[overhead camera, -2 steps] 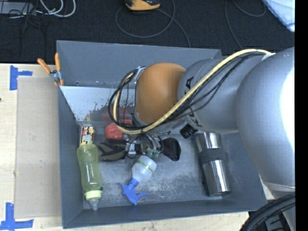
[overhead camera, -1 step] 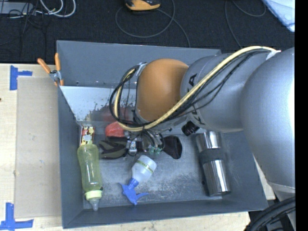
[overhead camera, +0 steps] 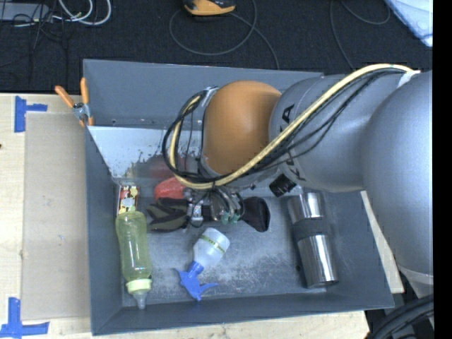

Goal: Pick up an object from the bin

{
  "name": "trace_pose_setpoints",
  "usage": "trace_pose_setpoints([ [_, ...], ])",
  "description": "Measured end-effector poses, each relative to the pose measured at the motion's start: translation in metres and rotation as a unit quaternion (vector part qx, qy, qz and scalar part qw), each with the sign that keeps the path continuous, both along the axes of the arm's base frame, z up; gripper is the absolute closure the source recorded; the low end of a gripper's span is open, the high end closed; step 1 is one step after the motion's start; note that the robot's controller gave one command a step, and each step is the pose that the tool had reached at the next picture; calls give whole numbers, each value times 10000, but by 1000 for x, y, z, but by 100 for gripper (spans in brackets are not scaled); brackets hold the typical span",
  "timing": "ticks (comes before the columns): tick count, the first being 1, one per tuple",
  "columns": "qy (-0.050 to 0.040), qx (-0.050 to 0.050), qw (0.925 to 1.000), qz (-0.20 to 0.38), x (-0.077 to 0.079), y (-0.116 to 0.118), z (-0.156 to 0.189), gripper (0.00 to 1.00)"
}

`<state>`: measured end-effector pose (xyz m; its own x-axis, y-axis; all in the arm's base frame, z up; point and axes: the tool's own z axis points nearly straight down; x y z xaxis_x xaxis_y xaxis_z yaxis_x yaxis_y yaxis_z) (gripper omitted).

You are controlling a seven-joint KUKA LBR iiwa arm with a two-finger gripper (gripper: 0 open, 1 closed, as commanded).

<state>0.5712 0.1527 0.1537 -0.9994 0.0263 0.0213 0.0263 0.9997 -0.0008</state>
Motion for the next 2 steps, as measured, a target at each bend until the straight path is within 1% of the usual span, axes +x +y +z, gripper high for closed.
trace_pose_setpoints([
  [1,-11,2,10000,-2,1,0,16,100],
  [2,-19,6,10000,-10,1,0,24,100],
])
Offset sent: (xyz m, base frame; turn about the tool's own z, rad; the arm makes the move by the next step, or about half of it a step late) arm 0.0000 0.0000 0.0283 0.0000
